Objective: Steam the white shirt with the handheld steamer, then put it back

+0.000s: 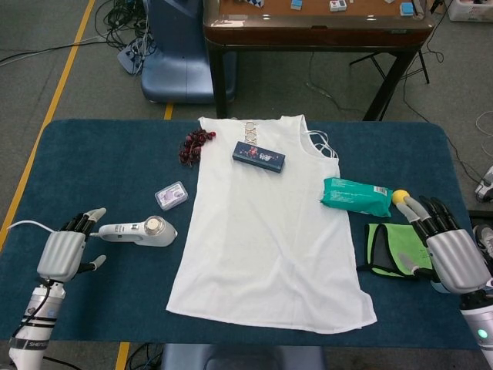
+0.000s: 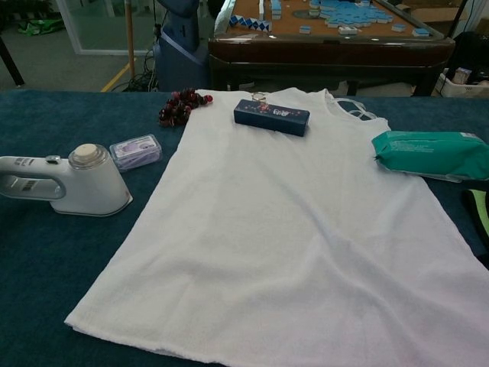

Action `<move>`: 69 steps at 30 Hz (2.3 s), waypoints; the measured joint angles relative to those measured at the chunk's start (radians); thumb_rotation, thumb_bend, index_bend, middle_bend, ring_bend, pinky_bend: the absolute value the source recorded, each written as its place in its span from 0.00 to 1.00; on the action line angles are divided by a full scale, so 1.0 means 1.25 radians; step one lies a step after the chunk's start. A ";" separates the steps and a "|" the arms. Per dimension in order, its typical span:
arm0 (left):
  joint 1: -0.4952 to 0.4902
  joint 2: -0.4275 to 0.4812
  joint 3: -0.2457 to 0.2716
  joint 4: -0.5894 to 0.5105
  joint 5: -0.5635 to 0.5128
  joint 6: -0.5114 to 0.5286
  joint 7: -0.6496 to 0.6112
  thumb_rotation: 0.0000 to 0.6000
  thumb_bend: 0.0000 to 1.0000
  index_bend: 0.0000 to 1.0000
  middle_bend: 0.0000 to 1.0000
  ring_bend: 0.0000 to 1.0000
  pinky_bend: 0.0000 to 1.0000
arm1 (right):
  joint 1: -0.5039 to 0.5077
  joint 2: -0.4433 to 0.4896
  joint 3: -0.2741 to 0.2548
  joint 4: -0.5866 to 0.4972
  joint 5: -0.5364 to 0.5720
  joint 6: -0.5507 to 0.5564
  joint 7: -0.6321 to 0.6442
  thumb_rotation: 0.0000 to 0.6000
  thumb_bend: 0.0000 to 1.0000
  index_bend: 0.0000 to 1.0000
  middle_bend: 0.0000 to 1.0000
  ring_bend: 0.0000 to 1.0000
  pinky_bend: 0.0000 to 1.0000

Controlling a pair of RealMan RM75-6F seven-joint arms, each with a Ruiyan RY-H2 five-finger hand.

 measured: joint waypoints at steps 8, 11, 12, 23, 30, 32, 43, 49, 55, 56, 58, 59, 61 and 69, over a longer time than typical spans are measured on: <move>-0.063 -0.065 -0.027 0.027 -0.071 -0.069 0.068 1.00 0.12 0.11 0.16 0.16 0.27 | 0.001 0.003 -0.001 0.001 0.013 -0.014 0.009 1.00 0.29 0.00 0.09 0.00 0.00; -0.079 -0.085 -0.031 0.038 -0.095 -0.087 0.096 1.00 0.12 0.12 0.16 0.16 0.27 | -0.002 0.003 -0.002 0.006 0.017 -0.014 0.016 1.00 0.29 0.00 0.09 0.00 0.00; -0.083 -0.091 -0.032 0.042 -0.102 -0.091 0.104 1.00 0.12 0.11 0.16 0.16 0.27 | -0.003 0.003 -0.002 0.008 0.018 -0.014 0.019 1.00 0.29 0.00 0.09 0.00 0.00; -0.126 -0.169 -0.049 0.123 -0.182 -0.097 0.234 1.00 0.12 0.26 0.16 0.15 0.23 | -0.011 0.005 -0.008 0.022 0.022 -0.015 0.041 1.00 0.29 0.00 0.09 0.00 0.00; -0.152 -0.190 -0.059 0.151 -0.232 -0.126 0.248 1.00 0.12 0.33 0.16 0.15 0.23 | -0.013 0.003 -0.008 0.027 0.024 -0.015 0.048 1.00 0.29 0.00 0.09 0.00 0.00; -0.158 -0.197 -0.062 0.162 -0.238 -0.132 0.247 1.00 0.12 0.37 0.16 0.15 0.23 | -0.013 0.002 -0.008 0.029 0.024 -0.015 0.050 1.00 0.29 0.00 0.09 0.00 0.00; -0.192 -0.249 -0.072 0.245 -0.261 -0.152 0.220 1.00 0.18 0.47 0.22 0.21 0.24 | -0.016 0.000 -0.009 0.039 0.032 -0.019 0.061 1.00 0.29 0.00 0.09 0.00 0.00; -0.207 -0.279 -0.078 0.297 -0.263 -0.156 0.194 1.00 0.24 0.54 0.35 0.31 0.35 | -0.018 -0.001 -0.009 0.042 0.035 -0.021 0.064 1.00 0.29 0.00 0.09 0.00 0.00; -0.215 -0.293 -0.072 0.330 -0.262 -0.173 0.171 1.00 0.24 0.60 0.47 0.41 0.45 | -0.018 -0.003 -0.009 0.044 0.039 -0.024 0.066 1.00 0.29 0.00 0.09 0.00 0.00; -0.216 -0.295 -0.071 0.333 -0.261 -0.174 0.168 1.00 0.24 0.60 0.48 0.42 0.46 | -0.018 -0.003 -0.009 0.044 0.039 -0.025 0.066 1.00 0.29 0.00 0.09 0.00 0.00; -0.217 -0.298 -0.068 0.339 -0.257 -0.177 0.159 1.00 0.24 0.62 0.52 0.45 0.48 | -0.017 -0.003 -0.009 0.044 0.040 -0.027 0.065 1.00 0.29 0.00 0.09 0.00 0.00; -0.217 -0.300 -0.066 0.342 -0.255 -0.178 0.155 1.00 0.25 0.63 0.54 0.47 0.50 | -0.017 -0.003 -0.009 0.043 0.040 -0.028 0.065 1.00 0.29 0.00 0.09 0.00 0.00; -0.218 -0.303 -0.062 0.348 -0.248 -0.182 0.144 1.00 0.25 0.65 0.57 0.49 0.53 | -0.016 -0.004 -0.009 0.042 0.041 -0.030 0.063 1.00 0.29 0.00 0.09 0.00 0.00; -0.223 -0.308 -0.049 0.377 -0.209 -0.194 0.074 1.00 0.25 0.73 0.69 0.58 0.61 | -0.020 0.001 -0.009 0.032 0.043 -0.027 0.055 1.00 0.29 0.00 0.09 0.00 0.00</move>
